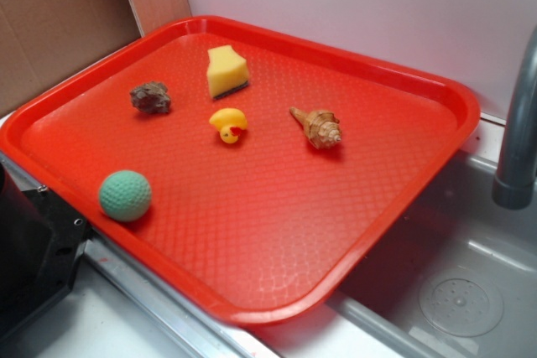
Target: Grab the rock.
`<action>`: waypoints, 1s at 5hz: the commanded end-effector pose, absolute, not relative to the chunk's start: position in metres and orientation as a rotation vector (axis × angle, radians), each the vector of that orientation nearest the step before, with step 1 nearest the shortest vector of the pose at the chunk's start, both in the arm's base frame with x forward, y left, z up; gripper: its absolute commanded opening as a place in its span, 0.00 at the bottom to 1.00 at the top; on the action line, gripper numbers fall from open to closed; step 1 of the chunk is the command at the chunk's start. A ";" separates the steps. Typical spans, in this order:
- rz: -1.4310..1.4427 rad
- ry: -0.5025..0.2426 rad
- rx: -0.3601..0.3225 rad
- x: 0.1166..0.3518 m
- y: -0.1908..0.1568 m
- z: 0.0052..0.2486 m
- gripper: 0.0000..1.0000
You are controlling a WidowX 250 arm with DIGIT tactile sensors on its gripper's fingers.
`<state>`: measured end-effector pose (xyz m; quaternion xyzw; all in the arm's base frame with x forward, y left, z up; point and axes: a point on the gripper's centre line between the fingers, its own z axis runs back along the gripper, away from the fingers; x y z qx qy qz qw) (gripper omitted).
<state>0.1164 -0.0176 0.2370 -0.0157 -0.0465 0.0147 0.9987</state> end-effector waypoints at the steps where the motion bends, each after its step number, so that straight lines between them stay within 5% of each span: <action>1: 0.029 -0.093 -0.031 0.116 -0.018 0.237 1.00; 4: 0.634 -0.214 -0.100 0.125 0.013 0.221 1.00; 5: 0.826 -0.201 -0.075 0.147 0.038 0.198 1.00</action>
